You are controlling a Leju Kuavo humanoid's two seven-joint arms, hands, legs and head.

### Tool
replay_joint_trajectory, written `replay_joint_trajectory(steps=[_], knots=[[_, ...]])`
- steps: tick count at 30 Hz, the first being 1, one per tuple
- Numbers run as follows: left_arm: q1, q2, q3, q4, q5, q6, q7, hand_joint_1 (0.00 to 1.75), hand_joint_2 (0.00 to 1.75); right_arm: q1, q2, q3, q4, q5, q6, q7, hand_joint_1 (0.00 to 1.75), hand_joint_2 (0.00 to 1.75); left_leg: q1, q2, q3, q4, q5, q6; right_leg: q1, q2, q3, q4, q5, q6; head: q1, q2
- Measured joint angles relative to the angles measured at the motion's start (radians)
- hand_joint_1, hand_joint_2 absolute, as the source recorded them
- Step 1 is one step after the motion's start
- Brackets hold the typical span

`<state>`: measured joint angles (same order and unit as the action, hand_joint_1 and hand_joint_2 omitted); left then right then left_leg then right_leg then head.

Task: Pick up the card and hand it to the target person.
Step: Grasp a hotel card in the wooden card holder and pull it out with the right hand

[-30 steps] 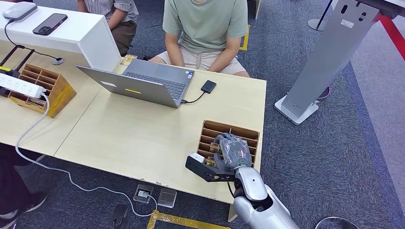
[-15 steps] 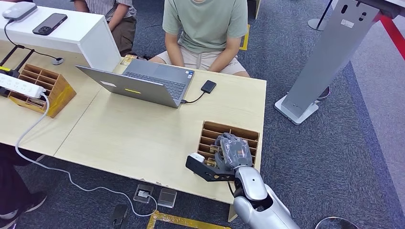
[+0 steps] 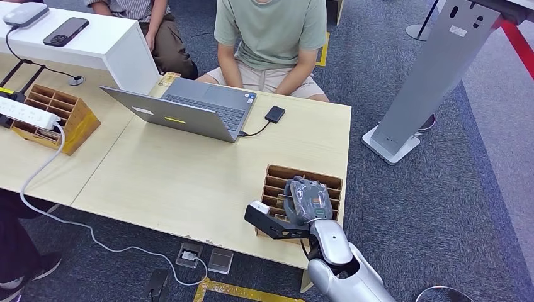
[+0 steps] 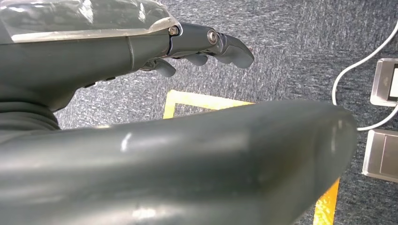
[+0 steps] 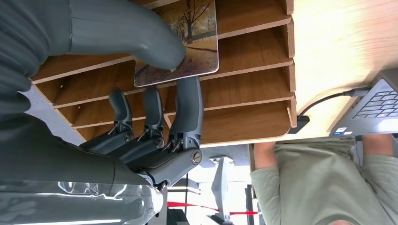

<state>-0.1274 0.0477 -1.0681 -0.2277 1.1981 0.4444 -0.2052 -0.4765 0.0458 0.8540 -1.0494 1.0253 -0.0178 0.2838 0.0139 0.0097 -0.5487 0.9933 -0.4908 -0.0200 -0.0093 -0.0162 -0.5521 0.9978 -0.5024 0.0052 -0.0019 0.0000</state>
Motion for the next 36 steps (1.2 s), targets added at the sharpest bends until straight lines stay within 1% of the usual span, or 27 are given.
replay_joint_trajectory(steps=[12, 18, 25, 29, 36], knots=[[0.0, 0.0, 0.0, 0.0, 0.004, 0.0, -0.004, 0.0, 0.0, 0.002, 0.004, 0.003, -0.002, 0.002, -0.007, 0.001, 1.47, 1.75, 0.0, 0.0, 0.0, 0.0, 0.0, 0.0, 0.0, 0.0, 0.0, 0.0, 0.0, 0.0, 0.0, 0.0], [0.0, 0.0, 0.0, 0.0, 0.009, 0.004, -0.004, 0.0, 0.0, 0.004, 0.001, 0.002, -0.023, 0.001, -0.016, 0.008, 1.49, 1.75, 0.0, 0.0, 0.001, 0.0, 0.0, 0.0, 0.0, 0.0, 0.0, 0.0, 0.0, 0.0, 0.0, 0.0], [0.001, 0.0, 0.0, 0.0, 0.016, 0.006, -0.004, 0.0, 0.0, 0.006, -0.022, -0.016, -0.114, -0.001, -0.017, 0.025, 1.53, 1.75, 0.0, 0.0, 0.0, 0.0, 0.0, 0.0, 0.0, 0.0, 0.0, 0.0, 0.0, 0.0, 0.0, 0.0], [0.001, 0.0, 0.0, 0.0, 0.016, 0.007, -0.004, 0.0, 0.0, 0.007, -0.037, -0.029, -0.163, -0.003, -0.019, 0.035, 1.51, 1.75, 0.0, 0.0, 0.0, 0.0, 0.0, 0.0, 0.0, 0.0, 0.0, 0.0, 0.0, 0.0, 0.0, 0.0], [0.002, 0.0, 0.0, 0.0, 0.019, 0.013, 0.001, 0.0, 0.0, 0.011, -0.074, -0.078, -0.268, -0.013, -0.044, 0.057, 1.53, 1.75, 0.0, 0.0, 0.0, 0.0, 0.0, 0.0, 0.0, 0.0, 0.0, 0.0, 0.0, 0.0, 0.0, 0.0]])
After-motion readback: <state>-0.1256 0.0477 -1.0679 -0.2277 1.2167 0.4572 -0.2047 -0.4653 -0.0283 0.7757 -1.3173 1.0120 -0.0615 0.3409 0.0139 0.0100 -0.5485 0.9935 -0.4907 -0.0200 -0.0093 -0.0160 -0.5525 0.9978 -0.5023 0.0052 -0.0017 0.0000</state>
